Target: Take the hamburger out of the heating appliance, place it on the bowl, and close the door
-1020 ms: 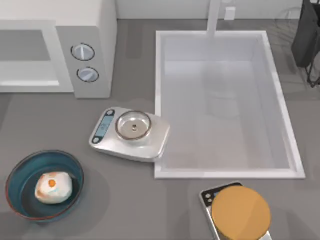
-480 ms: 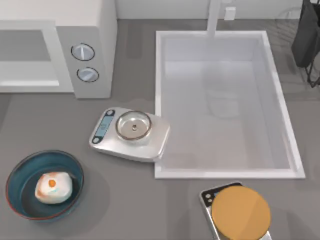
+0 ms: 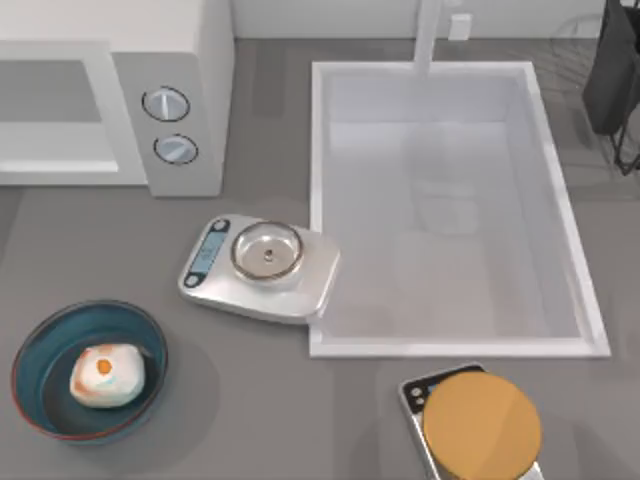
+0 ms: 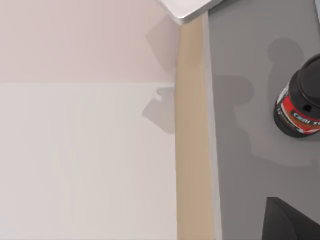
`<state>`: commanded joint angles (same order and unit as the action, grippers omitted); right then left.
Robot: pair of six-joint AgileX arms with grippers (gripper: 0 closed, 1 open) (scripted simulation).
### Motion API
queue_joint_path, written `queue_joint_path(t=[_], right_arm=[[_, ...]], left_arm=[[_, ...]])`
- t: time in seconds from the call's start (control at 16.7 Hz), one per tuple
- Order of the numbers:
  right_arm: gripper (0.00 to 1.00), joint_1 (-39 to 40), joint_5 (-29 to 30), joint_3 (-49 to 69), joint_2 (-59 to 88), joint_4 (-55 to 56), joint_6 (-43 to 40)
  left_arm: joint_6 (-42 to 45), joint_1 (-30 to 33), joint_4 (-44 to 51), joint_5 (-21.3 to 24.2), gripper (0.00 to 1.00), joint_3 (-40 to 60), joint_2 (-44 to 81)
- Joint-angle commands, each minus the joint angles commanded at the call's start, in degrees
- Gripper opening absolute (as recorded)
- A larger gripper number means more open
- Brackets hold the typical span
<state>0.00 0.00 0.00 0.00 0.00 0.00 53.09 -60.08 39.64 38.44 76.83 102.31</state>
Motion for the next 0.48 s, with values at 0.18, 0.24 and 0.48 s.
queue_joint_path(t=[0.18,0.24,0.48], right_arm=[[1.00,0.0,0.0,0.0,0.0,0.0,0.0],[1.00,0.0,0.0,0.0,0.0,0.0,0.0],[1.00,0.0,0.0,0.0,0.0,0.0,0.0]], left_arm=[[0.1,-0.1,-8.2,0.1,0.00,-5.2,2.4],[0.1,-0.2,-11.1,0.1,0.00,-7.0,3.2],[0.3,-0.4,-17.5,0.3,0.00,-11.8,5.6]])
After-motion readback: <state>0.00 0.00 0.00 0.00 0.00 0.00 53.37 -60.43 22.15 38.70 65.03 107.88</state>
